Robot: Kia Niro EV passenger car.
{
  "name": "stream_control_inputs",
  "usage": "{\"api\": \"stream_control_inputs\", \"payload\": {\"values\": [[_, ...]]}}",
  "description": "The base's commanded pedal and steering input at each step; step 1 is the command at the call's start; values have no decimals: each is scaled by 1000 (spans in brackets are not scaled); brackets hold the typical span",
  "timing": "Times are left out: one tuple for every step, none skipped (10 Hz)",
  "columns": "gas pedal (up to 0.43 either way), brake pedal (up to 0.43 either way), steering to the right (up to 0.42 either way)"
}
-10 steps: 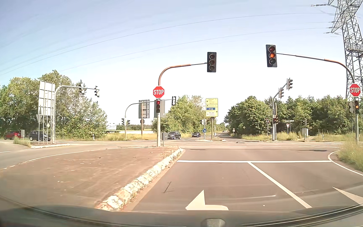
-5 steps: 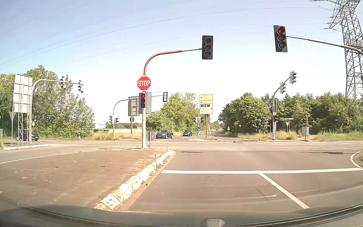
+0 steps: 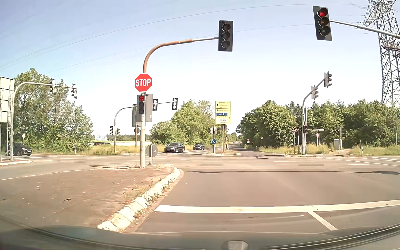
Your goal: Follow the waypoints while adhering to traffic rules and regulations
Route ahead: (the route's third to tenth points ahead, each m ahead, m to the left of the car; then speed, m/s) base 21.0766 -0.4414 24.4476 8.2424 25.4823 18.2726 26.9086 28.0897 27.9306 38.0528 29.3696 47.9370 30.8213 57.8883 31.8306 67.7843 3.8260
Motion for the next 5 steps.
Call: {"api": "stream_control_inputs", "payload": {"values": [[0,354,20],[0,348,18],[0,348,15],[0,348,13],[0,354,10]]}}
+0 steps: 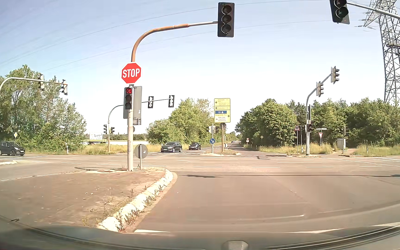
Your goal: Follow the waypoints while adhering to traffic rules and regulations
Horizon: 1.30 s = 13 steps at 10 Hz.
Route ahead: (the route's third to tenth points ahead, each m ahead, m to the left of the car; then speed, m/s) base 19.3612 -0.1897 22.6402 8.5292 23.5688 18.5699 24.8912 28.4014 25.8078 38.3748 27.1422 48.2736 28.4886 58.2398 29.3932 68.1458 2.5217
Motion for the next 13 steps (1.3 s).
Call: {"api": "stream_control_inputs", "payload": {"values": [[0,348,7],[0,348,5],[0,354,5],[0,354,5],[0,348,5],[0,348,5],[0,348,4],[0,335,4],[0,335,3],[0,317,3],[0,287,3],[0,268,3],[0,268,3]]}}
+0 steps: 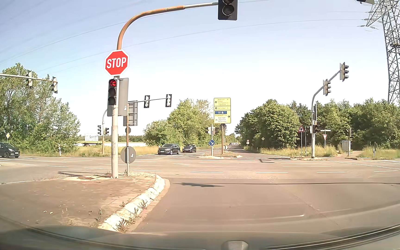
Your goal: Follow the waypoints while adhering to traffic rules and regulations
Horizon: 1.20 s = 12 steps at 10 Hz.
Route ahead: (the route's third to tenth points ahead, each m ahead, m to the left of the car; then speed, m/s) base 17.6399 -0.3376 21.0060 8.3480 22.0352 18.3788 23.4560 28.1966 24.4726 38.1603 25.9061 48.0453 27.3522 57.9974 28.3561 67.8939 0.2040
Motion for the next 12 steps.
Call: {"api": "stream_control_inputs", "payload": {"values": [[0,268,4],[0,262,4],[0,256,4],[0,256,4],[0,256,4],[0,256,4],[0,256,3],[0,256,3],[0,262,3],[0,262,3],[0,262,3],[0,262,1]]}}
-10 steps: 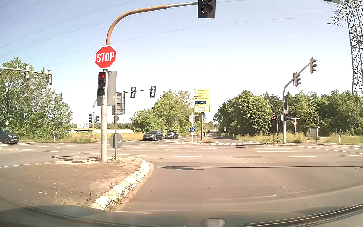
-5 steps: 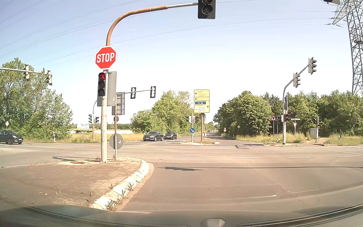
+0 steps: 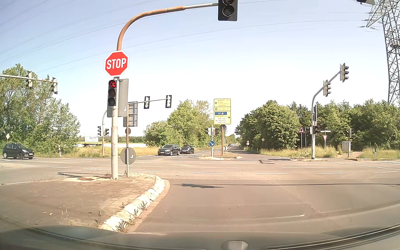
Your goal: Follow the waypoints while adhering to traffic rules and regulations
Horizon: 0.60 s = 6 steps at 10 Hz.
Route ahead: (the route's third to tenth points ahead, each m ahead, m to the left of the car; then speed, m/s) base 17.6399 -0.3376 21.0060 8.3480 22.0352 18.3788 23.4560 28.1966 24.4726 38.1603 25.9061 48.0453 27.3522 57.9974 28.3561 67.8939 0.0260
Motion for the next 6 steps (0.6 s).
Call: {"api": "stream_control_inputs", "payload": {"values": [[0,262,0],[0,262,0],[0,262,0],[0,262,1],[0,262,0],[0,262,0]]}}
